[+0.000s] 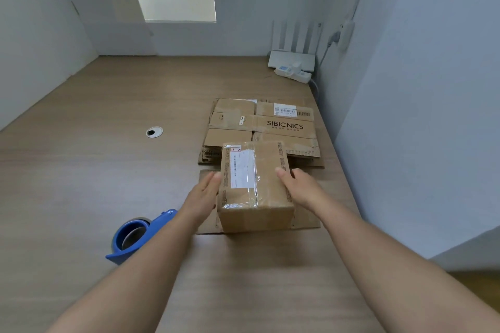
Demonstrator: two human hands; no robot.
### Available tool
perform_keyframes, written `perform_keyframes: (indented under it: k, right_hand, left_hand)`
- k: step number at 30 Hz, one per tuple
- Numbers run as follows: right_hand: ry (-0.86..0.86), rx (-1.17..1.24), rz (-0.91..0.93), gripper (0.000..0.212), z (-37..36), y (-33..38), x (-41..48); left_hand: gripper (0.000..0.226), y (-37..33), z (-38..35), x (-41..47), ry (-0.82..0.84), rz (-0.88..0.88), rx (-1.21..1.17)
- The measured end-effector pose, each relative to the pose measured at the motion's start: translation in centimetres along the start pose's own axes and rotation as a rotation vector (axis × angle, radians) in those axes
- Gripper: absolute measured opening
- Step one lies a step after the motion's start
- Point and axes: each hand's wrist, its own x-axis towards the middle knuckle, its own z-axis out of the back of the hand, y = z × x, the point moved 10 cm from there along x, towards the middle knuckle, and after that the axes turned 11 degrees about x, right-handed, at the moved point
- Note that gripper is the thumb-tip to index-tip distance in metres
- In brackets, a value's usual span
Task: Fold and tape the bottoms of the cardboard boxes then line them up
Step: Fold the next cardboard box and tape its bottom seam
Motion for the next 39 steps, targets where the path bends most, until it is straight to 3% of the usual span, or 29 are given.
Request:
perform_keyframes:
  k: [5, 9, 12, 15, 18, 21, 23, 25, 30, 34, 39]
  right_hand:
    - [0.058, 0.074, -0.020, 0.021, -1.3, -1.6, -2.0]
    - [0.080, 0.026, -0.078, 0.046, -0.6, -3.4, -5.0]
    - [0.020, -0.015, -0.040, 0.043, 1.1, -2.6, -6.0]
    - [-0.053, 0.064, 0.050, 0.037, 3.8, -0.7, -7.2]
    - [-0.111, 0.200, 0.218, 0.029, 6.3, 1.5, -8.8]
    - [-0.122, 0.206, 0.324, 0.065, 6.7, 1.6, -9.4]
    - [-0.074, 0.283, 0.269, 0.068, 5.5, 0.0, -9.2]
    - [-0.021, 0.393, 0.169, 0.055, 3.9, -1.9, -9.2]
    - [-0.007, 0.517, -0.001, 0.028, 1.6, -4.9, -9.7]
    - [0.002, 0.618, -0.117, 0.019, -0.7, -6.2, -10.1]
    - [-0.066, 0.579, -0.100, 0.027, -0.4, -5.3, -9.4]
  left_hand:
    - [0.045, -1.1, -1.9, -0.9, 0.024, -0.054, 0.132]
    - [0.052, 0.2, -2.6, -1.6, 0.067, -0.028, 0.331]
    - [0.042, -1.5, -2.9, -2.2, 0.066, -0.110, 0.363]
    - [0.030, -4.2, -2.1, -2.9, 0.024, -0.240, 0.208]
    - [0.035, -5.9, -0.7, -4.4, 0.031, -0.359, -0.100]
    - [0.040, -4.7, 0.3, -4.9, 0.052, -0.296, -0.354]
    - [0.062, -3.1, -0.3, -5.2, 0.099, -0.209, -0.362]
    - [0.070, -1.6, -1.0, -6.1, 0.102, -0.175, -0.241]
    - [0.052, 1.3, -2.1, -7.1, 0.095, -0.231, 0.059]
    - [0.015, 5.1, -1.3, -7.2, 0.039, -0.053, 0.160]
    - [0.050, 3.7, 0.2, -7.4, 0.071, -0.107, -0.059]
